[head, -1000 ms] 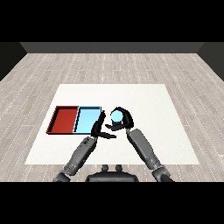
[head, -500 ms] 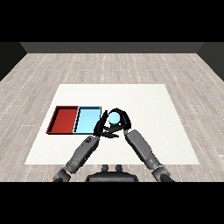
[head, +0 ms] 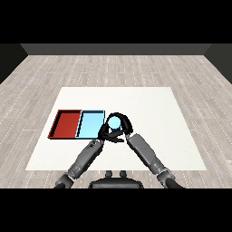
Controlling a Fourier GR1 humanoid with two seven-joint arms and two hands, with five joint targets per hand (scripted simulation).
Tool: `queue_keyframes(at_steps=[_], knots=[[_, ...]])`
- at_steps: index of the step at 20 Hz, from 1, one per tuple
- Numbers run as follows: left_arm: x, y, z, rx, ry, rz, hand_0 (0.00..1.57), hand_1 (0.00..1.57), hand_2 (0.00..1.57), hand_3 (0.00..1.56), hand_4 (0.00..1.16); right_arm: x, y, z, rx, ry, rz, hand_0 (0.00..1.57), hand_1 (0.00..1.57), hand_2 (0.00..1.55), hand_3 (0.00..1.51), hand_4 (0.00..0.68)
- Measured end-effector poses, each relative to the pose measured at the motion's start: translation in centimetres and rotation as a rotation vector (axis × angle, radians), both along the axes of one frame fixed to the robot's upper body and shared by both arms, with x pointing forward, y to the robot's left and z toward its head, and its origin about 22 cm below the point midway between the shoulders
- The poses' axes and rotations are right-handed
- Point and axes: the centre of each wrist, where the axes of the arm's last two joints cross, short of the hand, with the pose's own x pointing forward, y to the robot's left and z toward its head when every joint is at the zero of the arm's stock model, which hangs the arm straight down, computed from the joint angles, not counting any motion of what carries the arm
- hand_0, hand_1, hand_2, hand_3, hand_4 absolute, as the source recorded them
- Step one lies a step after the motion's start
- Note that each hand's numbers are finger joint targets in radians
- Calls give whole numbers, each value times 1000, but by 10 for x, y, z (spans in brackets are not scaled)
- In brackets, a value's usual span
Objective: Pick the blue can and put it in the blue box
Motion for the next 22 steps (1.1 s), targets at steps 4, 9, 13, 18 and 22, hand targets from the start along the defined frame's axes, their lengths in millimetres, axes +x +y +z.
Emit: queue_keyframes(at_steps=[4, 9, 13, 18, 22], knots=[[2, 2, -2, -1, -25, -3, 0, 0, 0, 0, 277, -6, 11, 1, -19, -9, 24, 1253, 1253, 1411, 1396, 613], [10, 0, 0, 170, -65, 51, 322, 322, 480, 327, 181, -12, 18, -1, -37, -27, 37, 1460, 1460, 1467, 1398, 593], [11, 6, 3, 284, -101, 85, 210, 210, 304, 0, 298, -10, 24, -2, -45, -32, 43, 1453, 1453, 1464, 1397, 599], [5, 7, 2, 276, -116, 133, 699, 699, 797, 535, 714, -12, 25, 0, -48, -39, 56, 1451, 1451, 1454, 1397, 610], [0, 7, -1, 238, -107, 179, 774, 774, 819, 684, 673, -12, 29, -4, -37, -37, 69, 1437, 1437, 1451, 1391, 606]])
